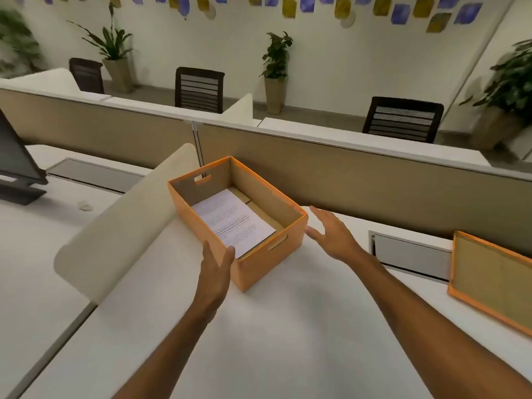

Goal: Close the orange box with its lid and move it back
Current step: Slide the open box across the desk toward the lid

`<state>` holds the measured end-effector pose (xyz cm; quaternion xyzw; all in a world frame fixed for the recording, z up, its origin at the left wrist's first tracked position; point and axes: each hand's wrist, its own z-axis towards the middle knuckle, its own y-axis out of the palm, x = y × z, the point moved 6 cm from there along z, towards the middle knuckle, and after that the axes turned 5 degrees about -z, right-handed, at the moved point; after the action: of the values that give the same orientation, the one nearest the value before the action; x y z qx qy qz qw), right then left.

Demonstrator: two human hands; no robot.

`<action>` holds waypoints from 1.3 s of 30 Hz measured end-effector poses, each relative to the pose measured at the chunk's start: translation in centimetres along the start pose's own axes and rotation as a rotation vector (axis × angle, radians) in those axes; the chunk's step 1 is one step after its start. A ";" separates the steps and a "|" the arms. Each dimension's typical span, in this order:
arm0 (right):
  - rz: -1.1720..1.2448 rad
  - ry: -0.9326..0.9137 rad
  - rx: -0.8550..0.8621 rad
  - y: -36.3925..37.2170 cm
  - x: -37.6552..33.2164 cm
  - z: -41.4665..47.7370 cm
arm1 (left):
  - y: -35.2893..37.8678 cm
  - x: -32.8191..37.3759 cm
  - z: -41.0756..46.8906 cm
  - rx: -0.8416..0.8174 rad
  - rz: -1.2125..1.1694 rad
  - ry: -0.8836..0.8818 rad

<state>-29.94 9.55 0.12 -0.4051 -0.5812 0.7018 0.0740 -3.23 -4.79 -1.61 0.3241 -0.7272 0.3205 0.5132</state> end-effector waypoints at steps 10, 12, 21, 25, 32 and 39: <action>0.657 0.432 -0.137 3.0 2.1 6.3 | 1.1 -5.1 2.9 -0.026 -0.310 -0.230; 0.696 0.468 -0.151 3.7 2.5 6.9 | 1.3 -5.2 3.0 -0.056 -0.360 -0.241; 0.881 0.458 -0.160 5.0 3.3 7.6 | 1.6 -5.3 4.1 -0.083 -0.427 -0.234; 0.876 0.417 -0.139 4.7 2.9 6.9 | 0.9 -5.1 4.1 -0.046 -0.454 -0.243; 0.948 0.396 -0.062 3.0 3.3 2.5 | 0.3 -3.5 3.3 -0.081 -0.413 -0.225; 0.995 0.410 -0.006 0.8 4.5 -4.2 | 0.6 -2.4 0.3 -0.117 -0.351 -0.182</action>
<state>-29.86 15.06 -2.72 -0.7606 -0.2948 0.5569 -0.1567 -3.22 -4.34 -4.09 0.4431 -0.7205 0.1529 0.5111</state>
